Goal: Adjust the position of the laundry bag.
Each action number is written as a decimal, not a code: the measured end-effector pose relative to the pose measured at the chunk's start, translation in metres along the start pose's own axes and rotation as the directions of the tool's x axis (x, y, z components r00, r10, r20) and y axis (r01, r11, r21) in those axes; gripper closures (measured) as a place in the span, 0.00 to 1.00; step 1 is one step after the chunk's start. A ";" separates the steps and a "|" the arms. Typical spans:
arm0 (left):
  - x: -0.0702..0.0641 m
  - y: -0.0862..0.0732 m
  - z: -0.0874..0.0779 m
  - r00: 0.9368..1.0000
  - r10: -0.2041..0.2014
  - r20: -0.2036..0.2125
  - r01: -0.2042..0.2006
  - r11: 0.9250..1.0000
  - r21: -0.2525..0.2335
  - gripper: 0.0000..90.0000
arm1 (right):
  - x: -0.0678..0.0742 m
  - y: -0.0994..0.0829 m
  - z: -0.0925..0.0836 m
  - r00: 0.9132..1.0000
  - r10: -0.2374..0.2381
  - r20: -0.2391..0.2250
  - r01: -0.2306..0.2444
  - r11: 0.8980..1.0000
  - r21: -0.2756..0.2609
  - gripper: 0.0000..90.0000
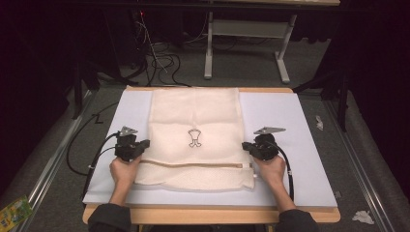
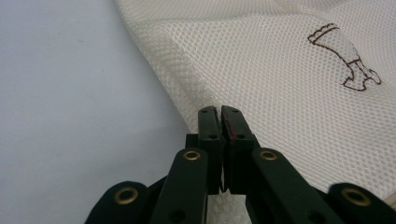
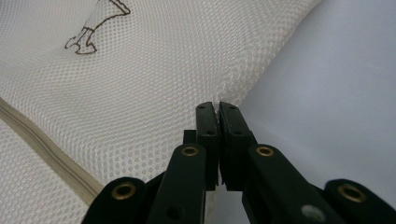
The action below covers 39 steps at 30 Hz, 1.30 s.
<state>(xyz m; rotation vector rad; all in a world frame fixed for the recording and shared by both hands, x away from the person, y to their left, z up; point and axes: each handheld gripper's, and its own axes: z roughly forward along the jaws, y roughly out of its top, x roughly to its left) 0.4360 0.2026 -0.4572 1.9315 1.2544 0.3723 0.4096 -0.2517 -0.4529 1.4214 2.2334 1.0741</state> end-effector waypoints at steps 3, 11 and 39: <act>-0.010 0.005 0.003 1.000 0.016 0.013 -0.016 1.000 -0.013 0.98 | -0.008 -0.004 -0.009 1.000 0.004 0.019 -0.004 1.000 -0.017 0.99; -0.027 0.013 0.013 0.998 0.036 0.044 -0.035 0.999 -0.025 0.97 | -0.027 -0.014 -0.021 0.998 0.033 0.046 -0.032 0.999 -0.038 0.99; -0.054 0.014 0.032 0.995 0.089 0.043 -0.089 0.996 -0.012 0.96 | -0.051 -0.032 -0.039 0.992 0.060 0.114 -0.059 0.998 -0.012 0.98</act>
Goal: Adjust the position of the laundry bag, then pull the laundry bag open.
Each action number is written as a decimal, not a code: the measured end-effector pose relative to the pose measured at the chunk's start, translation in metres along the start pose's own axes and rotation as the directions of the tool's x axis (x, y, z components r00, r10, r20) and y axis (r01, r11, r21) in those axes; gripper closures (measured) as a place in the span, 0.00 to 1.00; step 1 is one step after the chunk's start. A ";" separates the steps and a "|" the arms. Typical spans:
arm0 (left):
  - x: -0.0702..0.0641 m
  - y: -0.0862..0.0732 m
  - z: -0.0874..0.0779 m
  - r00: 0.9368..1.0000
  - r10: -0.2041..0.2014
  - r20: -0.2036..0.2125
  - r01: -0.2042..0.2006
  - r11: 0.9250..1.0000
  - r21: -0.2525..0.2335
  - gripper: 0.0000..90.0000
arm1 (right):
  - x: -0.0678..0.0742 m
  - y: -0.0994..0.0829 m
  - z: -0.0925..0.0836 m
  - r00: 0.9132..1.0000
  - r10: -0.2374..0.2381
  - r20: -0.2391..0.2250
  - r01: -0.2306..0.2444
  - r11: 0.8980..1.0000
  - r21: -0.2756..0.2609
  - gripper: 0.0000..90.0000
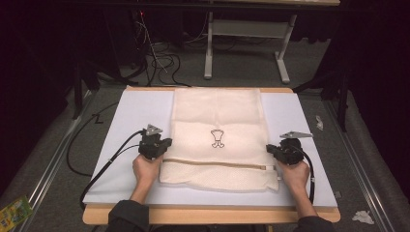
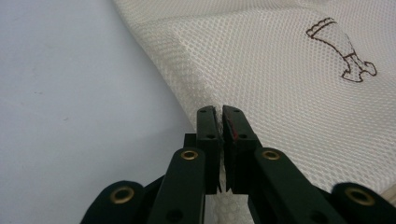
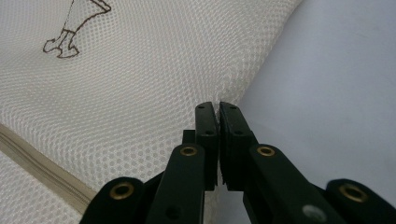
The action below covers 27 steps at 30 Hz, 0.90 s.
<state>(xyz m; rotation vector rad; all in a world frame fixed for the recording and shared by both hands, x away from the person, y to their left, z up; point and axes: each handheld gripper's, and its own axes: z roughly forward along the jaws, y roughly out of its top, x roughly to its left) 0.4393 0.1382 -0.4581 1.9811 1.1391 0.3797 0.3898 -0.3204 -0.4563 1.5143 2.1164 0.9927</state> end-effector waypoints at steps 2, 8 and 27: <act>0.000 -0.001 0.000 1.000 0.004 -0.006 -0.004 1.000 0.000 0.96 | 0.000 0.000 0.000 1.000 -0.004 -0.001 0.004 1.000 -0.001 0.98; -0.002 -0.004 0.003 0.999 0.025 -0.022 -0.025 1.000 0.013 0.94 | -0.002 -0.006 0.003 1.000 -0.001 -0.007 0.001 1.000 -0.006 0.96; -0.006 -0.006 -0.010 0.999 0.039 -0.035 -0.039 0.999 -0.024 0.81 | 0.001 -0.012 -0.001 1.000 0.006 -0.009 -0.006 1.000 -0.029 0.85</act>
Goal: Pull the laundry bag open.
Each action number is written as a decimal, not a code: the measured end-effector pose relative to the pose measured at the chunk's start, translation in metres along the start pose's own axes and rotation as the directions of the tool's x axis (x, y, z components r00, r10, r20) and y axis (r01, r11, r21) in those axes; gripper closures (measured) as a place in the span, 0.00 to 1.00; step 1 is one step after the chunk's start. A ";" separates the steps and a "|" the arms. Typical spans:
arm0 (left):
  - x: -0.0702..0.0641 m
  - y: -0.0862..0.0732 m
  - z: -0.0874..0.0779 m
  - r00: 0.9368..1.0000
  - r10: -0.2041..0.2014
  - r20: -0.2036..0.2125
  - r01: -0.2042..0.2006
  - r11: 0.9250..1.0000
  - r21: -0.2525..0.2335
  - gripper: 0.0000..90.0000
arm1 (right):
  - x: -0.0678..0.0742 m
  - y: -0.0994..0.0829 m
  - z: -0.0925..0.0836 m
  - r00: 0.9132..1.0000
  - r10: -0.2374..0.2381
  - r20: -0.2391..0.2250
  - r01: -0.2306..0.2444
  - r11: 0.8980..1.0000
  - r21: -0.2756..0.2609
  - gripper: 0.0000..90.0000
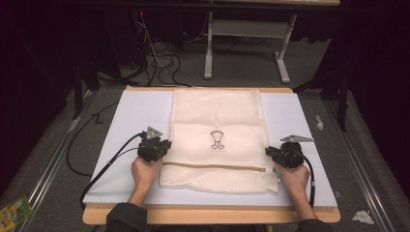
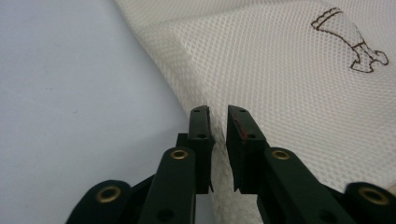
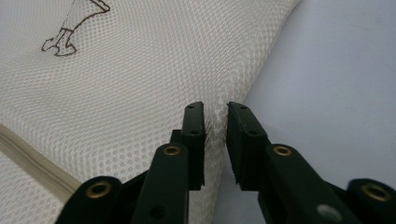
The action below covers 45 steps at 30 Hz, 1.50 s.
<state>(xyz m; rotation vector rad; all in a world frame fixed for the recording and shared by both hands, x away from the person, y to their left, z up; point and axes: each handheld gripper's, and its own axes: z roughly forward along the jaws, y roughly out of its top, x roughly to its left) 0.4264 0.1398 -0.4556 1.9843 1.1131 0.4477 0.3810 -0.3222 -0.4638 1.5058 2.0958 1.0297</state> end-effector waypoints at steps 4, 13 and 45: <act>-0.005 -0.001 -0.009 1.000 0.012 0.009 -0.012 0.999 -0.034 0.74 | -0.001 -0.003 -0.015 1.000 0.008 0.013 -0.008 1.000 -0.019 0.69; -0.030 -0.010 -0.011 0.997 0.051 0.063 -0.047 0.997 -0.056 0.67 | 0.002 -0.023 -0.024 0.999 0.043 -0.013 -0.043 0.999 -0.013 0.55; -0.143 0.015 0.032 0.943 0.198 0.269 -0.194 0.980 -0.041 0.60 | 0.023 -0.017 -0.016 0.997 -0.047 -0.057 0.045 0.998 -0.031 0.98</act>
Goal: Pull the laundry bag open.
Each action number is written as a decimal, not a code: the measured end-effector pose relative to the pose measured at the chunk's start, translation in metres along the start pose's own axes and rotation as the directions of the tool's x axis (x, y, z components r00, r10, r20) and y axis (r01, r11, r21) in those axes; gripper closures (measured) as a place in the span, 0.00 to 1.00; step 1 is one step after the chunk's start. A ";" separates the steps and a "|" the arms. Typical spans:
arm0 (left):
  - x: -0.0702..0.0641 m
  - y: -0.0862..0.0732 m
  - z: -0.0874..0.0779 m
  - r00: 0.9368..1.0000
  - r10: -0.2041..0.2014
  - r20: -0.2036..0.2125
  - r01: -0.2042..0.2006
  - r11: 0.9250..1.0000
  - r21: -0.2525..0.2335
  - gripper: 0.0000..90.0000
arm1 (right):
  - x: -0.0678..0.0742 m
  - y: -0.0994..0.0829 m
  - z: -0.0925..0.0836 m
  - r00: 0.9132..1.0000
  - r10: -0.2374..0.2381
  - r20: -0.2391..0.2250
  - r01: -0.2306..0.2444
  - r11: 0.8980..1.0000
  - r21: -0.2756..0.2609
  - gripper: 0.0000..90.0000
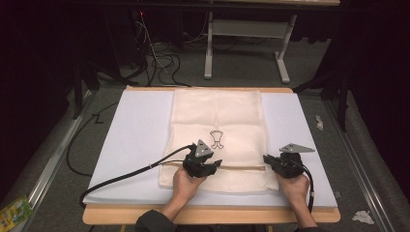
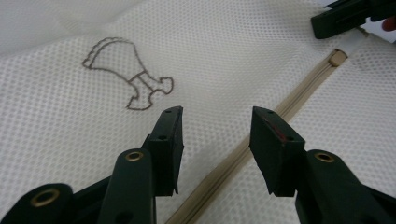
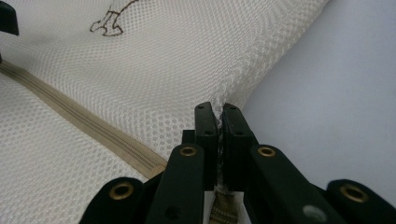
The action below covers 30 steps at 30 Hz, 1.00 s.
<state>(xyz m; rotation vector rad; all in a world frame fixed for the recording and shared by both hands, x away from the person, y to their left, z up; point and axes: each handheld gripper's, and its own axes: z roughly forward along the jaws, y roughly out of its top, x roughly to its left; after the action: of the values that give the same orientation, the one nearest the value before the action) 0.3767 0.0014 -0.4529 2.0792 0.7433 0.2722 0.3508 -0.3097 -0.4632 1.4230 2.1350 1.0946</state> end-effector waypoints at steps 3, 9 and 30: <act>-0.006 0.004 0.006 1.000 0.003 0.027 -0.003 1.000 0.001 0.61 | 0.000 0.002 0.000 1.000 0.005 -0.010 -0.005 1.000 -0.013 0.98; -0.020 0.013 0.016 0.998 0.049 0.049 -0.050 0.999 0.012 0.60 | 0.000 0.005 -0.005 1.000 0.011 -0.027 -0.012 0.999 -0.034 0.98; -0.049 0.022 0.032 0.989 0.111 0.100 -0.111 0.994 0.002 0.67 | 0.004 0.016 -0.005 0.996 0.018 -0.082 -0.023 0.998 -0.058 0.98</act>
<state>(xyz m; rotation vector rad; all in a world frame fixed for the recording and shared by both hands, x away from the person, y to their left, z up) 0.3603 -0.0589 -0.4500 2.1279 0.5703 0.2253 0.3560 -0.3049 -0.4474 1.3992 2.1294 1.2333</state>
